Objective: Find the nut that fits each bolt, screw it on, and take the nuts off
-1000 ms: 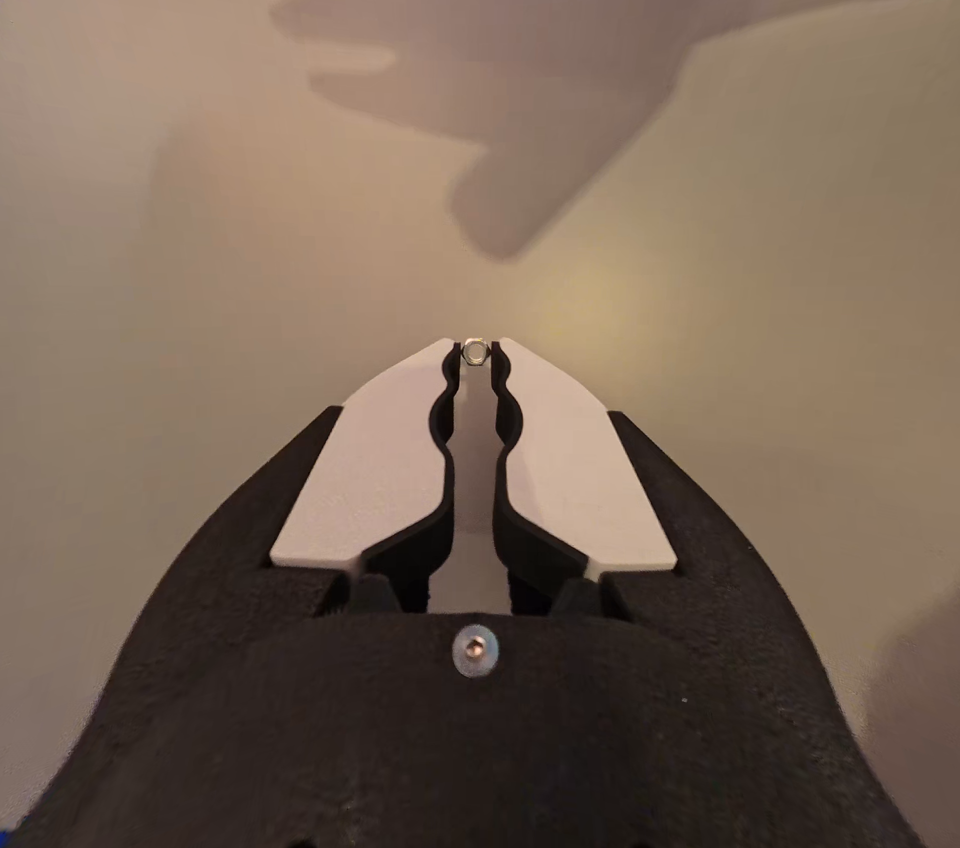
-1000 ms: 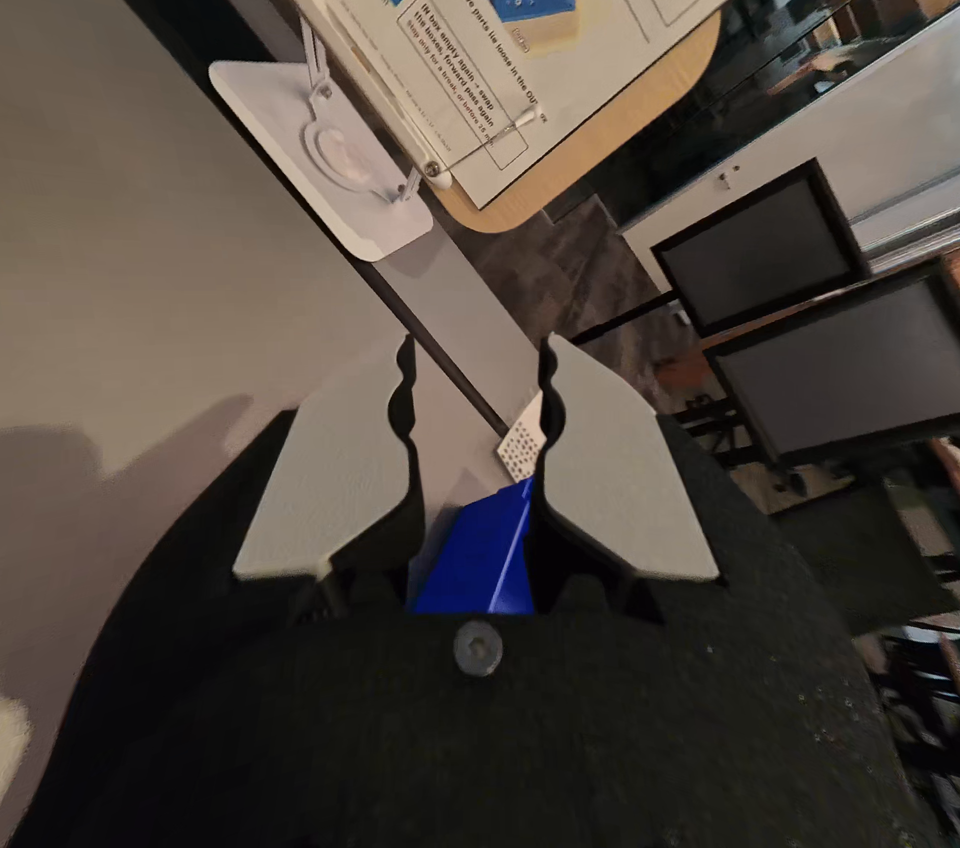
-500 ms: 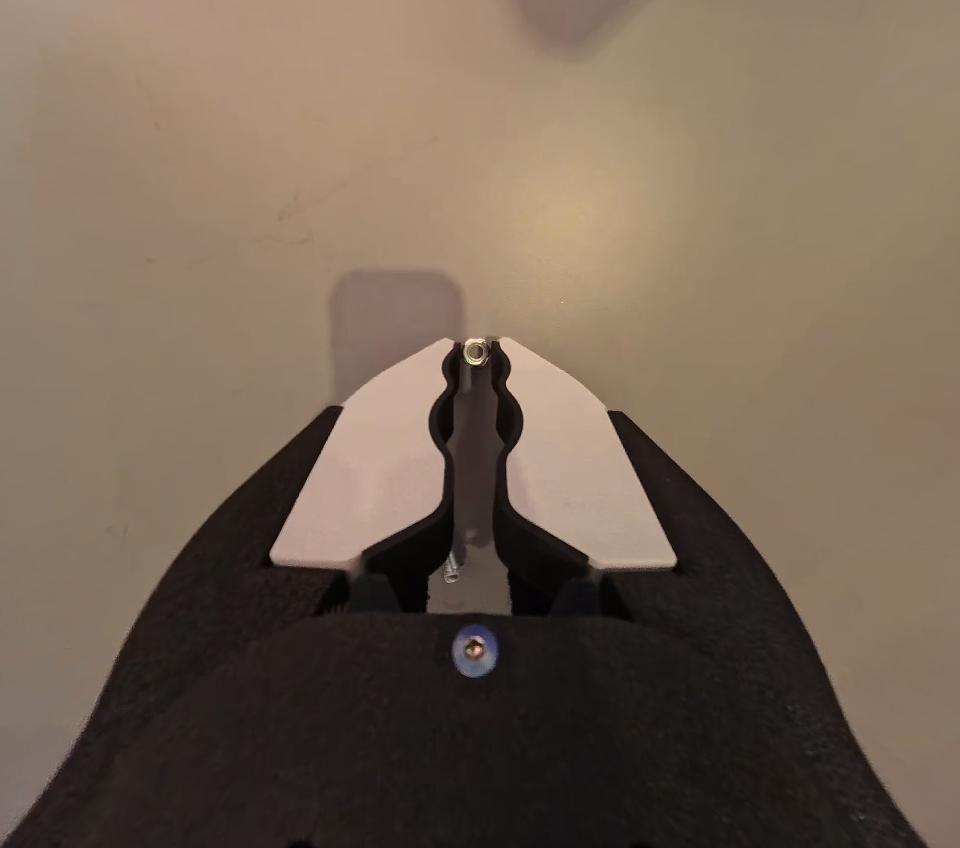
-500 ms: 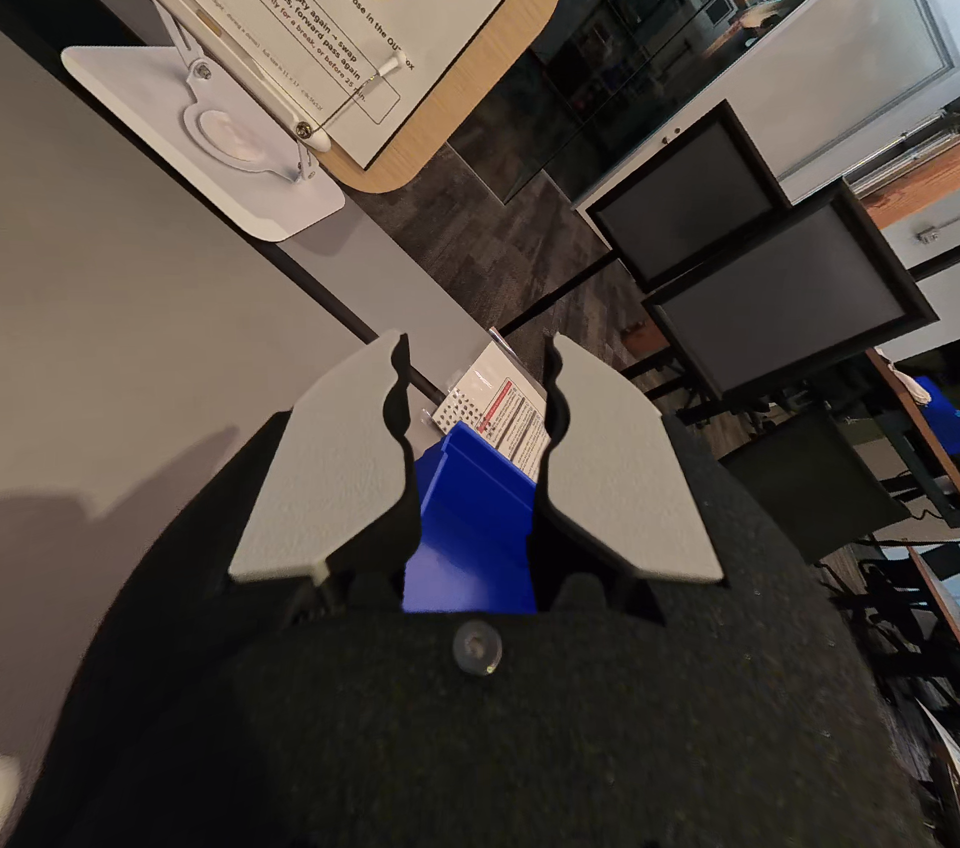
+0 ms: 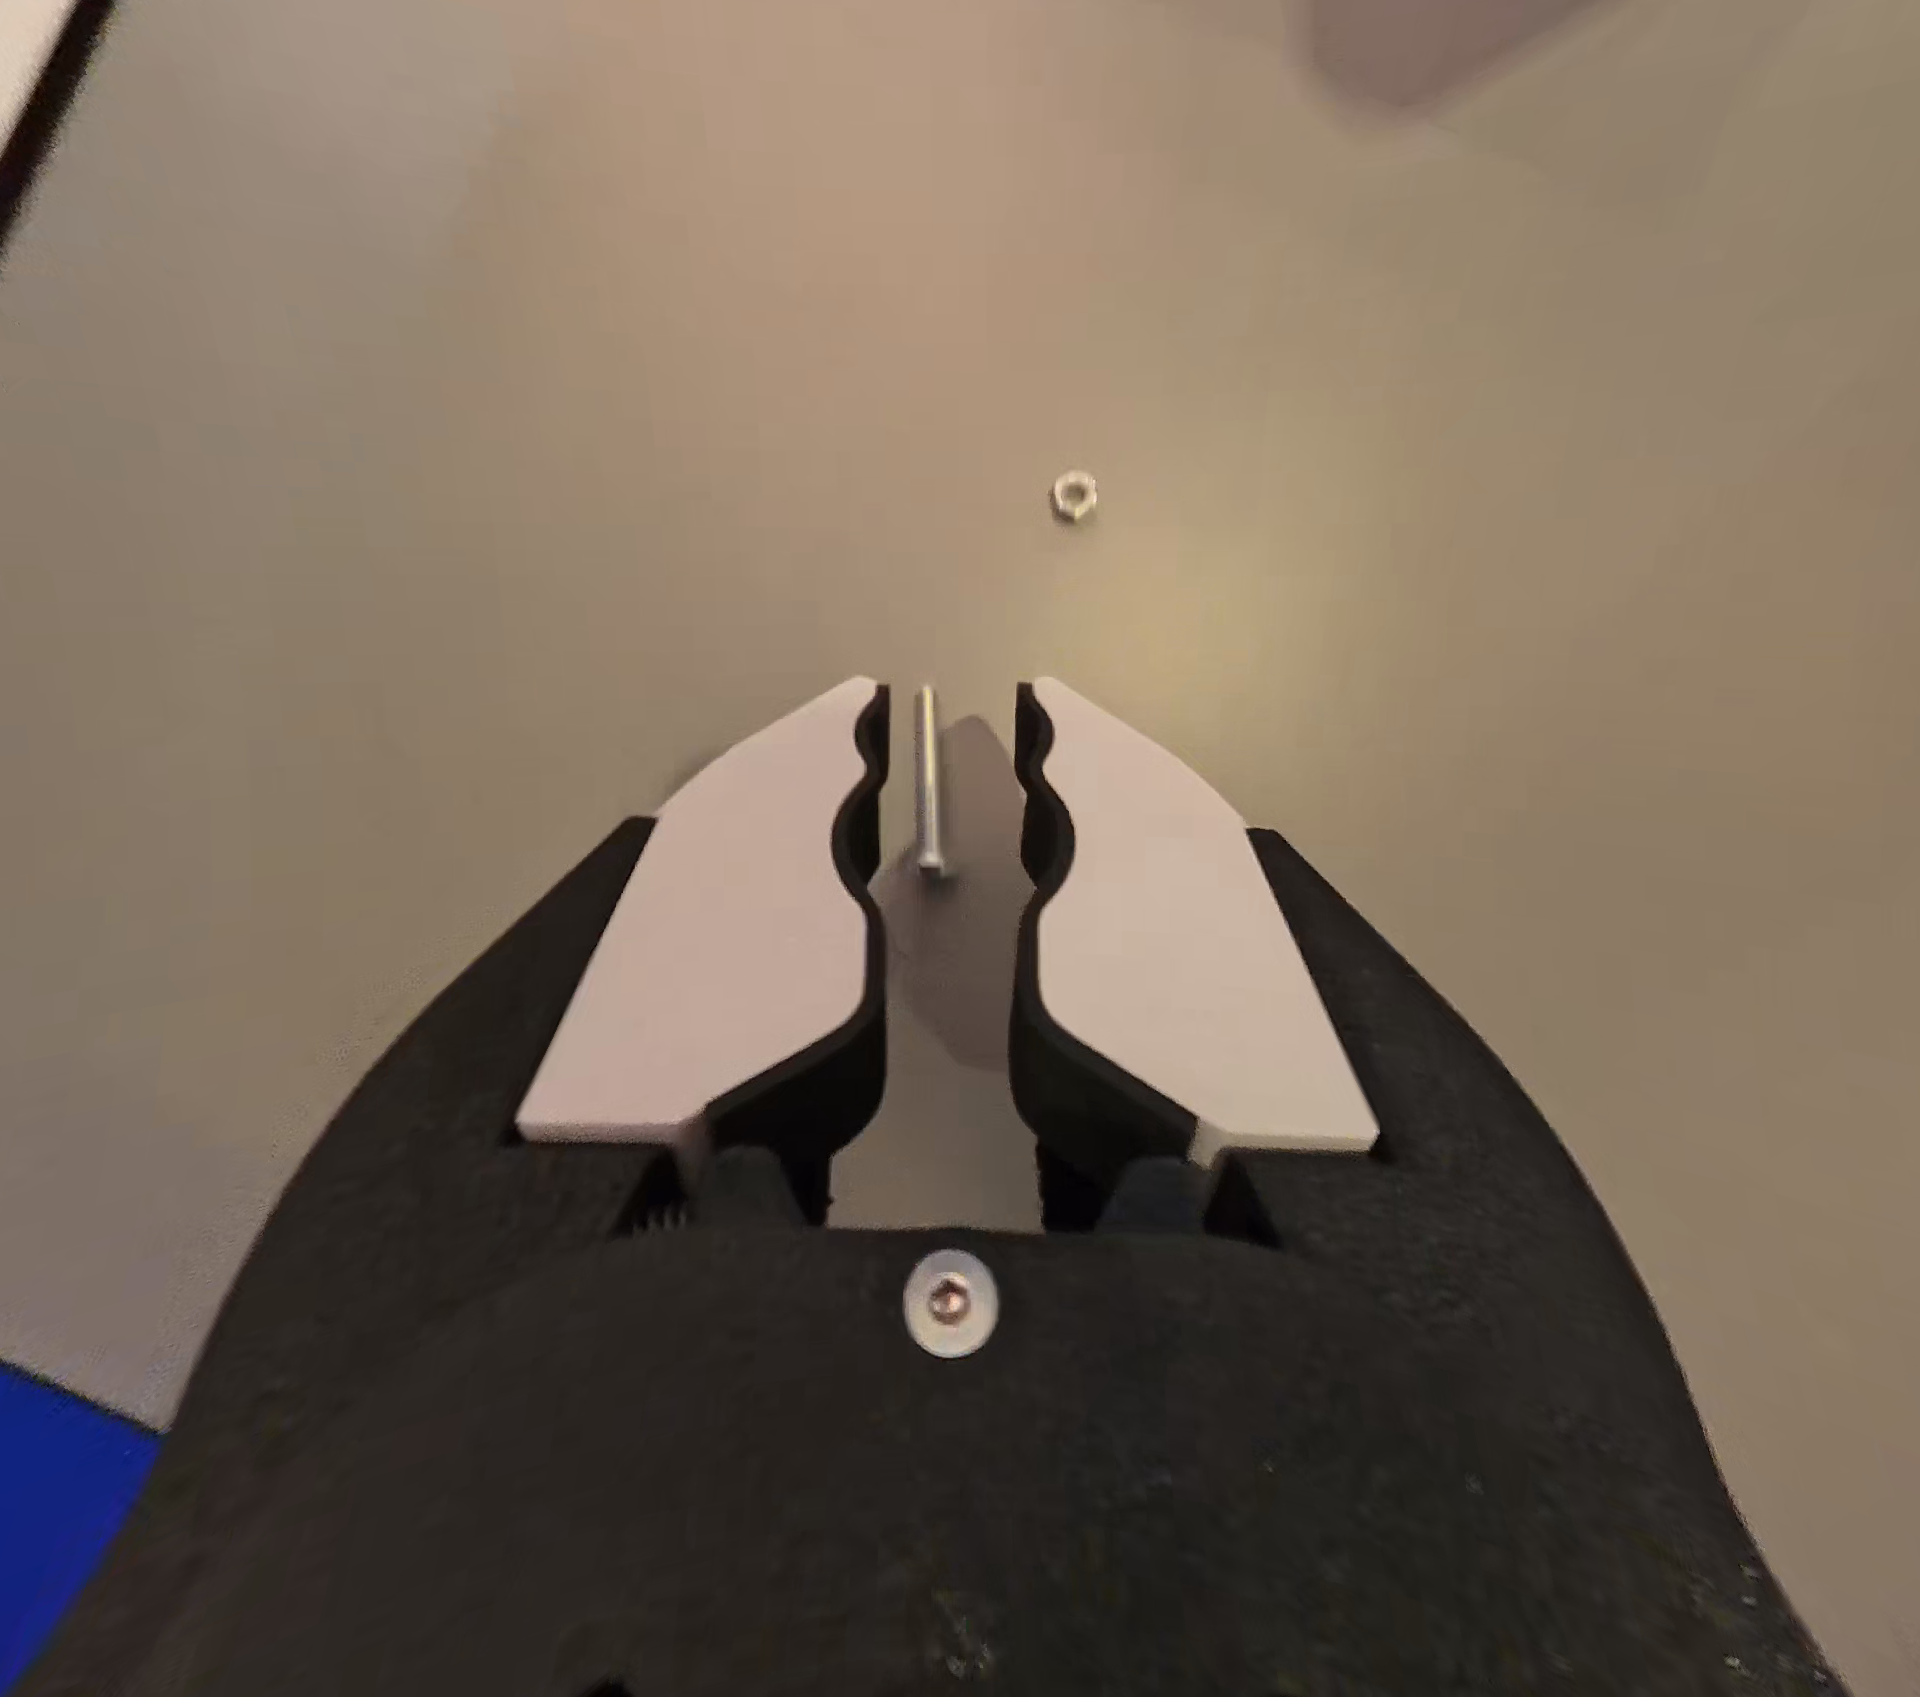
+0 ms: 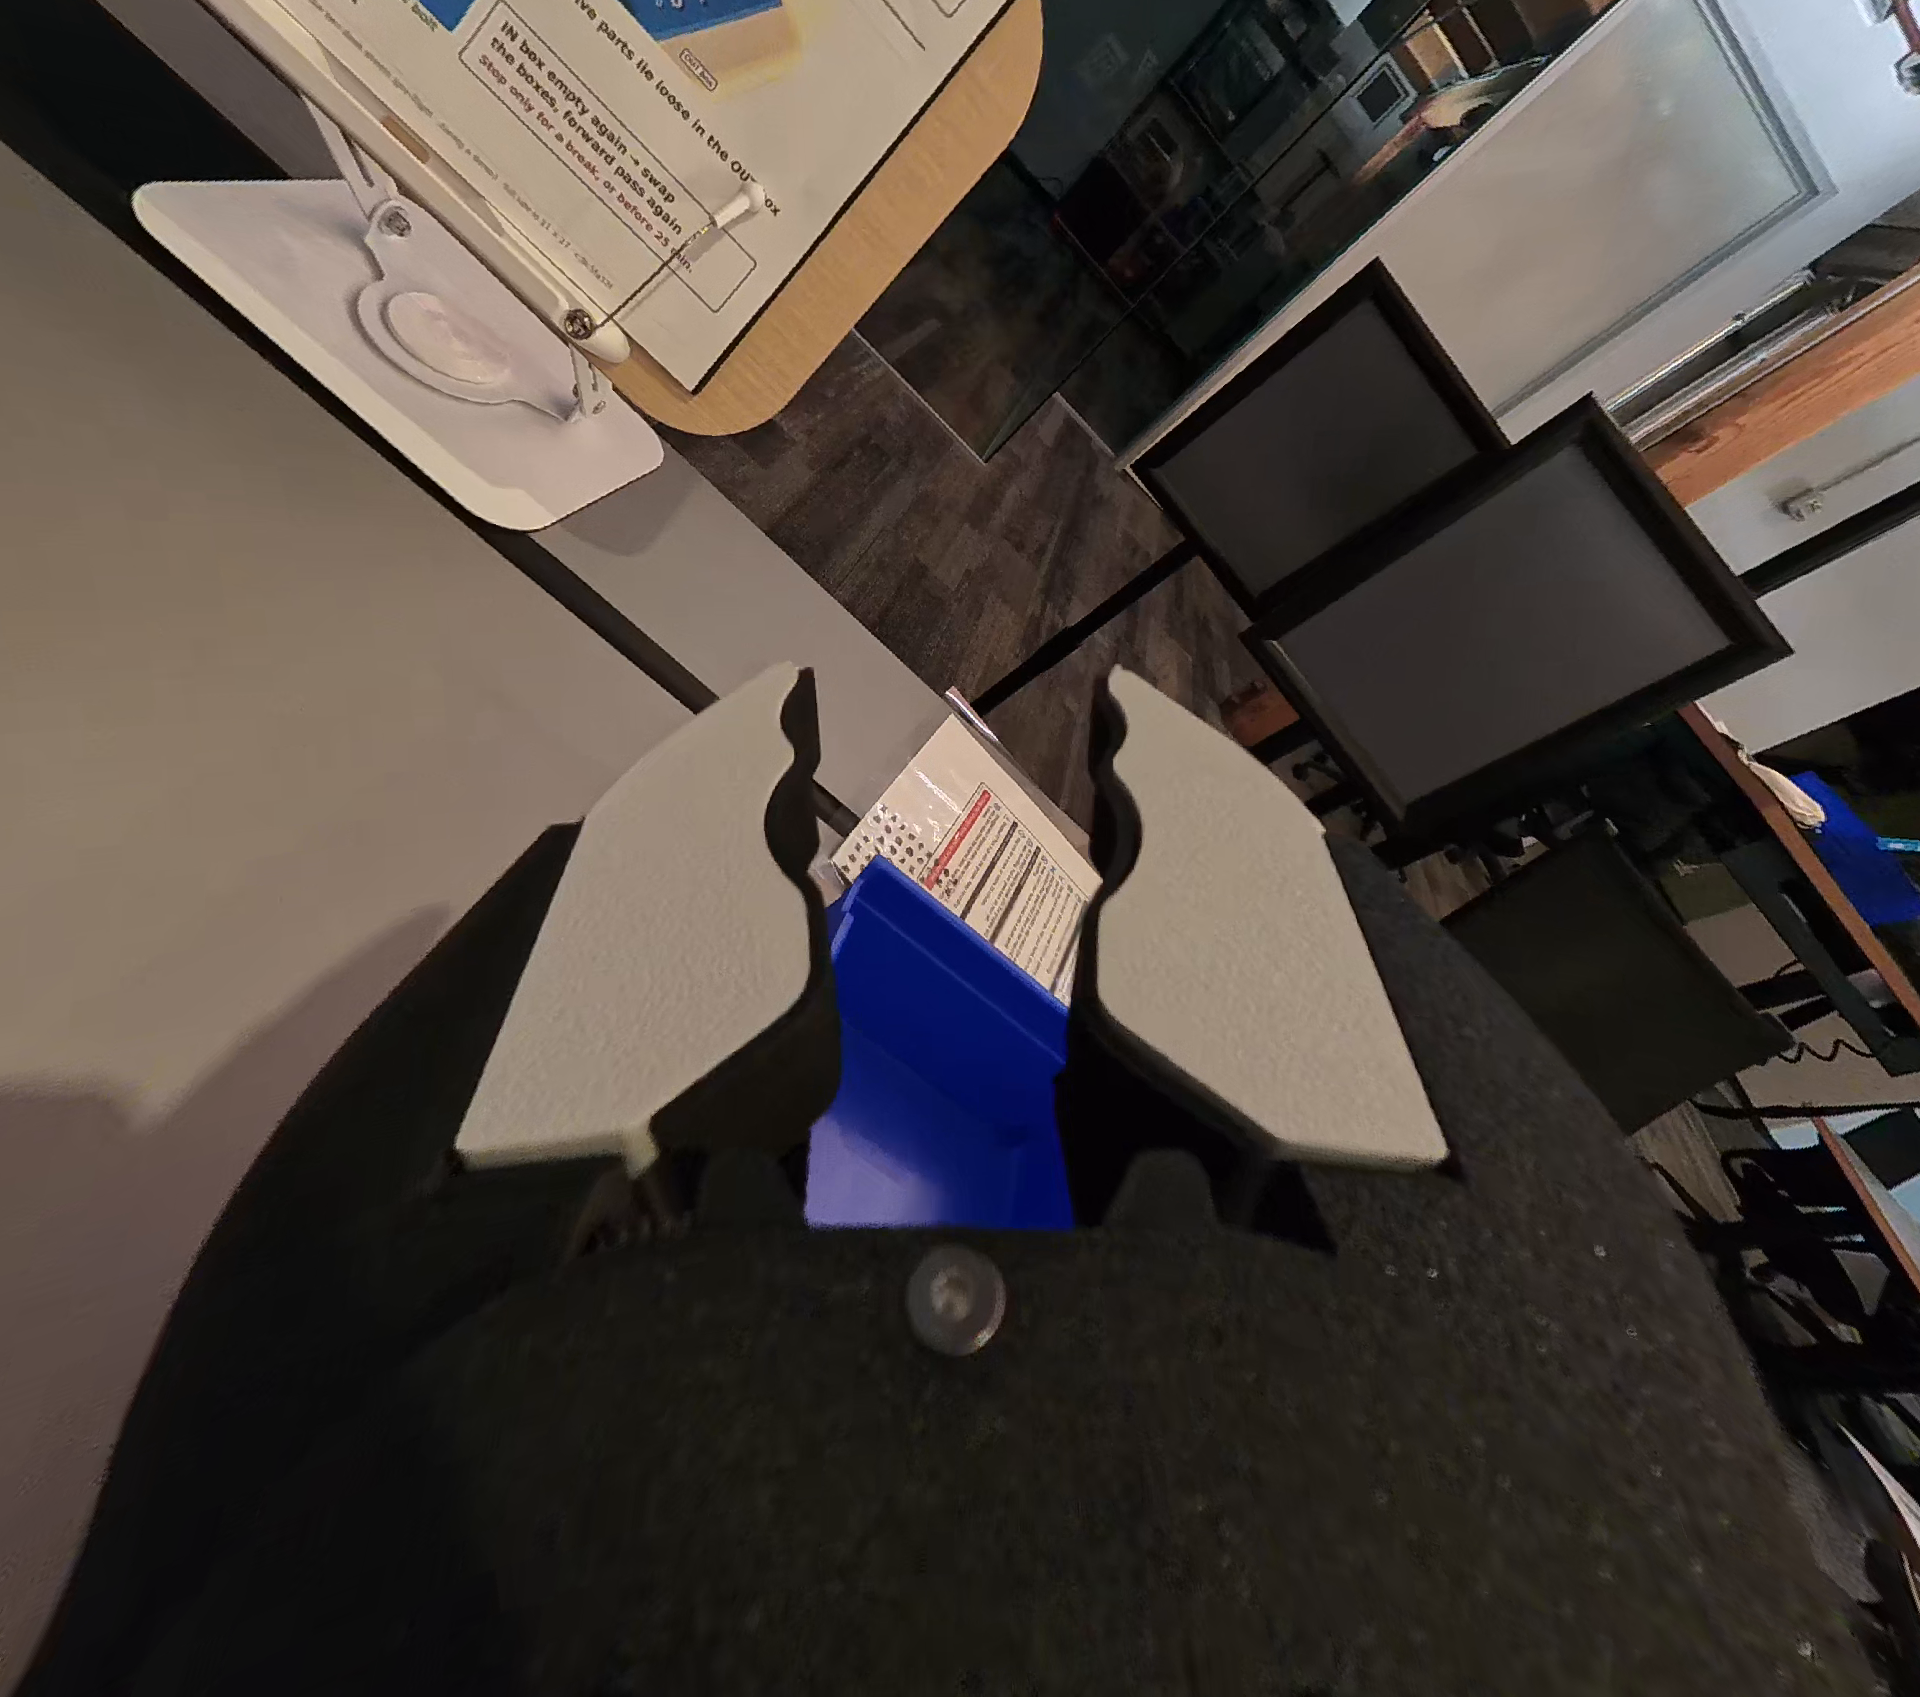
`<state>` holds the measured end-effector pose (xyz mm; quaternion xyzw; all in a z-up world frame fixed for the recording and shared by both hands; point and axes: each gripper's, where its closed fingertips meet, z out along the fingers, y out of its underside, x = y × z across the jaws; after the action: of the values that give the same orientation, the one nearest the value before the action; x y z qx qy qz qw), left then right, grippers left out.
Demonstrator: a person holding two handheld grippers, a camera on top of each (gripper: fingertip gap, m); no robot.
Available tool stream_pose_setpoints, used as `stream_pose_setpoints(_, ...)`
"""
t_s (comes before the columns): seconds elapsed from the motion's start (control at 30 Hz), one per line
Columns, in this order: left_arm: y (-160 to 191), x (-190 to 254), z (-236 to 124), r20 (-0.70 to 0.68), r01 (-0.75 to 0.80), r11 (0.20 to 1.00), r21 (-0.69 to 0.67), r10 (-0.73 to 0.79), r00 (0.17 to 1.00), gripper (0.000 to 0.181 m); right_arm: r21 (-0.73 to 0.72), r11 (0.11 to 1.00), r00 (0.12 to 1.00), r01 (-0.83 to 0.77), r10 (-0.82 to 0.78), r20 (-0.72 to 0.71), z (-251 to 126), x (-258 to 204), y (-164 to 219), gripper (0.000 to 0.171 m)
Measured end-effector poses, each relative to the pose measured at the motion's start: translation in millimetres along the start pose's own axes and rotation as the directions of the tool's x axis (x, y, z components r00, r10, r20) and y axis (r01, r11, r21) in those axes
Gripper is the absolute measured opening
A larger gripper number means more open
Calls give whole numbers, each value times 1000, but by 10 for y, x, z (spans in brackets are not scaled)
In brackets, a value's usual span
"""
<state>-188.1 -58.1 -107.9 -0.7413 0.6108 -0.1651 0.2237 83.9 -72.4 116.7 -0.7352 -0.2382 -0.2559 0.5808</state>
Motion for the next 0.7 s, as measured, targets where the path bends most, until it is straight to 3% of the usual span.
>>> stream_pose_setpoints(0.1, 150, -11, 95, -6, 68, 997, -33, -69, 998, 11, 3, 1000, 1000, -5, 5, 4, 4, -4, -3, 49)
stream_pose_setpoints(0.27, 438, -14, 277, -5, 76, 977, -197, -79, 997, 19, -18, 1000, 1000, 15, -15, 16, 46, -68, 25, 49)
stream_pose_setpoints(0.53, 458, -94, 273, 25, 75, 984, -162, -72, 997, 5, -41, 997, 997, 64, -62, 42, 163, -215, 51, 49)
stream_pose_setpoints(0.6, 387, -92, 224, 13, 63, 993, -103, -62, 998, 5, -19, 998, 996, 57, -56, 68, 197, -303, 12, 48)
stream_pose_setpoints(0.7, -82, -1, -93, -93, 100, 981, 164, -86, 992, 5, 88, 996, 984, -26, 10, 180, 250, -566, -163, 45)
